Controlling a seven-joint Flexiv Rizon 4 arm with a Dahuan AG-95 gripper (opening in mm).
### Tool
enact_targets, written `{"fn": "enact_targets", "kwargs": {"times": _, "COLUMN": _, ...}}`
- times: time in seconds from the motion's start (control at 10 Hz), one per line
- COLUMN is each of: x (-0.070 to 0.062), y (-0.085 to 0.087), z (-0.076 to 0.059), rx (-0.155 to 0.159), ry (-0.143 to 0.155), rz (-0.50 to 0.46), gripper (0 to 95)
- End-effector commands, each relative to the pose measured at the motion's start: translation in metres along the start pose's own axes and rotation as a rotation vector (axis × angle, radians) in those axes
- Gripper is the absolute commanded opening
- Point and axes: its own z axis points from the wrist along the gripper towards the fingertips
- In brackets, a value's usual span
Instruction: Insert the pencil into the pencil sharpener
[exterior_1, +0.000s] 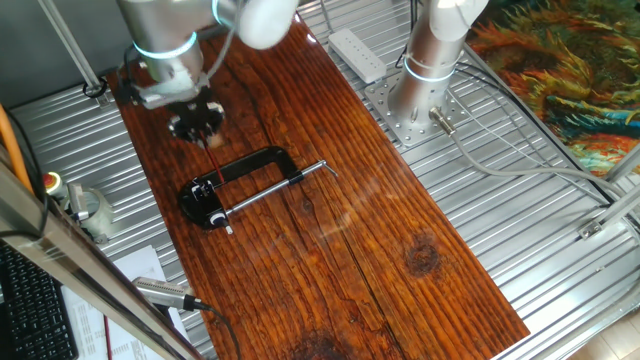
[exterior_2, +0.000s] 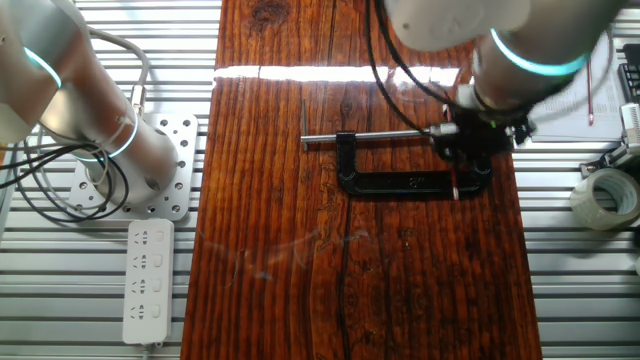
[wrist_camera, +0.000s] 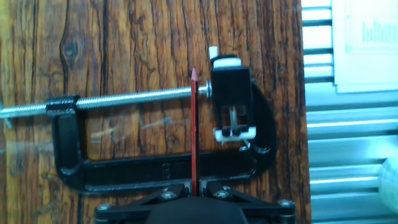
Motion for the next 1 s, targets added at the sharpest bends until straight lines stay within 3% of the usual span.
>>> {"fn": "enact_targets", "kwargs": {"times": 0.1, "x": 0.022, "y": -0.002, "z": 0.001, "rx": 0.001, "ry": 0.034, "rz": -0.071, "gripper": 0.0}}
{"fn": "enact_targets", "kwargs": {"times": 0.2, "x": 0.036, "y": -0.005, "z": 0.002, "rx": 0.002, "ry": 0.037, "rz": -0.089, "gripper": 0.0}}
{"fn": "enact_targets", "kwargs": {"times": 0.5, "x": 0.064, "y": -0.013, "z": 0.006, "rx": 0.004, "ry": 0.056, "rz": -0.102, "gripper": 0.0}}
{"fn": "enact_targets", "kwargs": {"times": 0.7, "x": 0.066, "y": -0.019, "z": 0.006, "rx": 0.004, "ry": 0.076, "rz": -0.06, "gripper": 0.0}}
{"fn": "enact_targets", "kwargs": {"times": 1.0, "x": 0.064, "y": -0.035, "z": 0.01, "rx": 0.01, "ry": 0.061, "rz": -0.009, "gripper": 0.0}}
